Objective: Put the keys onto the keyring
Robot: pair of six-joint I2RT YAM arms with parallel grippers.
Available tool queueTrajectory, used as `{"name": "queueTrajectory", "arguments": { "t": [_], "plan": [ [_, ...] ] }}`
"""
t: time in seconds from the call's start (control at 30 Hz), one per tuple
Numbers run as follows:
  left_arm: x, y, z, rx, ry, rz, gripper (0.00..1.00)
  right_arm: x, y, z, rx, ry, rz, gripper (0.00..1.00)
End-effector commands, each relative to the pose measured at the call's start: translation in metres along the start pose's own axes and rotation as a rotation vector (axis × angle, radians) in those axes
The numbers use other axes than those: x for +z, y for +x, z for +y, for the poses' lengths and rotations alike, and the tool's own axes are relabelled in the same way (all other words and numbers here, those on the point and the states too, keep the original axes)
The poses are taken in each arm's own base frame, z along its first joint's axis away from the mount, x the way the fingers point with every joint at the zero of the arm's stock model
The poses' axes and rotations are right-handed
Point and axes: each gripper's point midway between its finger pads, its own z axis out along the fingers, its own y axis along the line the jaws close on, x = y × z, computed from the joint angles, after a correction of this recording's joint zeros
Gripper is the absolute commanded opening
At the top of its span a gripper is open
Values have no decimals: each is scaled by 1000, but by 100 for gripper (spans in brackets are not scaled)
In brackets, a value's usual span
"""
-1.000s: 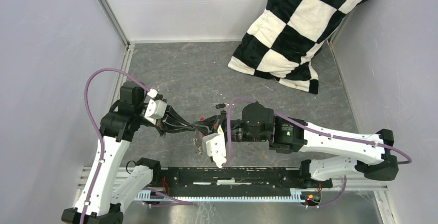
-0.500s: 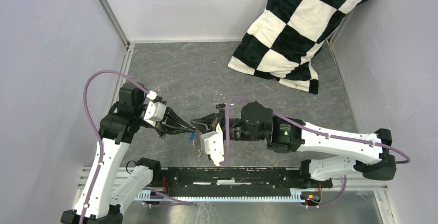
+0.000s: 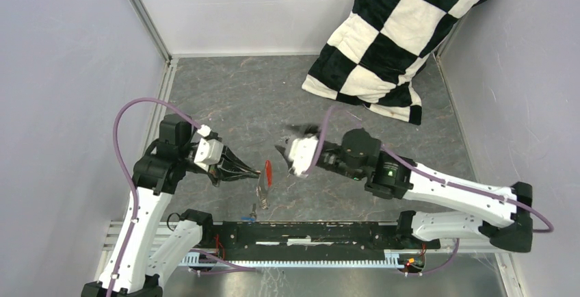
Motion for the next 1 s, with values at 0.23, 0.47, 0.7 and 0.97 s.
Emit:
{"name": "queueTrajectory", "arguments": {
  "t": [0.23,0.47,0.7,0.97],
  "plan": [
    [-16,35,56,-35,-246,168,2,-69,120,49,420,181,126,98],
    [-49,23,110,80,-536,234,2,-51,133,143,504,-93,19,98],
    [-77,13,128,128,-675,295,2,9,120,195,442,-276,-35,95],
    [-85,19,129,71,-699,341,2,63,86,254,320,-489,-109,93]
  ]
}}
